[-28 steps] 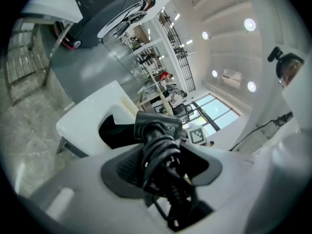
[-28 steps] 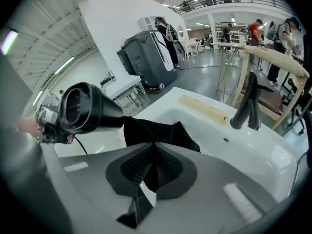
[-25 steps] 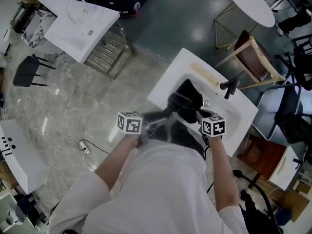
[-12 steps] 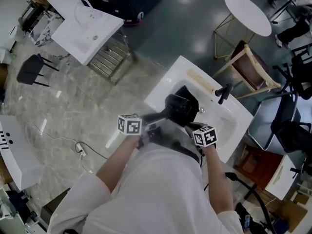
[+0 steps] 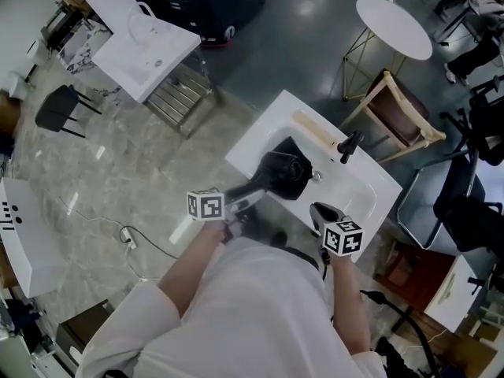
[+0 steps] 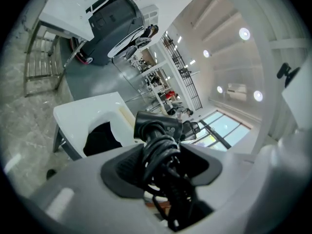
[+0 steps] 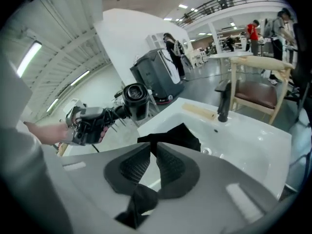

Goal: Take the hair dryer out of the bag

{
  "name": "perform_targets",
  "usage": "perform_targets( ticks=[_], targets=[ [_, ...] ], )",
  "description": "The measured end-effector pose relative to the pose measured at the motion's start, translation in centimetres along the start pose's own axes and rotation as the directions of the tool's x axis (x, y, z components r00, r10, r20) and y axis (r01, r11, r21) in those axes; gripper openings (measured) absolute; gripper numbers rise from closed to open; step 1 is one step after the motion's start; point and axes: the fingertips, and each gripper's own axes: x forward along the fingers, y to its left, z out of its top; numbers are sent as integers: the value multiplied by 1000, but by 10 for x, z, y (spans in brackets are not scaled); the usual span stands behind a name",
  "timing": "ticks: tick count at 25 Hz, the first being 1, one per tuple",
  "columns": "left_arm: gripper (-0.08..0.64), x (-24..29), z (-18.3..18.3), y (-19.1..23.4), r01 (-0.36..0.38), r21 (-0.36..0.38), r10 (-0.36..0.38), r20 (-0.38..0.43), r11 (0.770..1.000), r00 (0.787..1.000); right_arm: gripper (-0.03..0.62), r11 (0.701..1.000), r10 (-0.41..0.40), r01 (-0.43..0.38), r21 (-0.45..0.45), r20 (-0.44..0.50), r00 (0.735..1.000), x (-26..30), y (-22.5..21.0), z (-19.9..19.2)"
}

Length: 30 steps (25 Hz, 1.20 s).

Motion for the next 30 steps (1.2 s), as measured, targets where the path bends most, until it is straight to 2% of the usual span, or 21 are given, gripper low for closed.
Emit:
perform_targets(
  ticks=[3,7,16,23,30],
  targets=[
    [229,-2,-9,-16,6,-10,-6,39,1000,999,25,999,-36,32,42,95,995,-33,-7,0],
    [229,-5,-20,-33,3,3,-3,75,1000,997,14,998,-51,46,33,172,984,-65,-13,-3],
    [229,-26,-53,-68,20,-34,-15,142,999,990,5,999,-29,24,22,260,965,-102,-7,-20],
    [229,-51,-65,-78,39,-44,-32,151,998,988,5,1000,-9,1,22,340,941,-121,22,-17],
    [230,-77,-63,-78,55,-28,-52,108,998,993,5,997,-50,21,79,386,921,-126,42,-12]
  ],
)
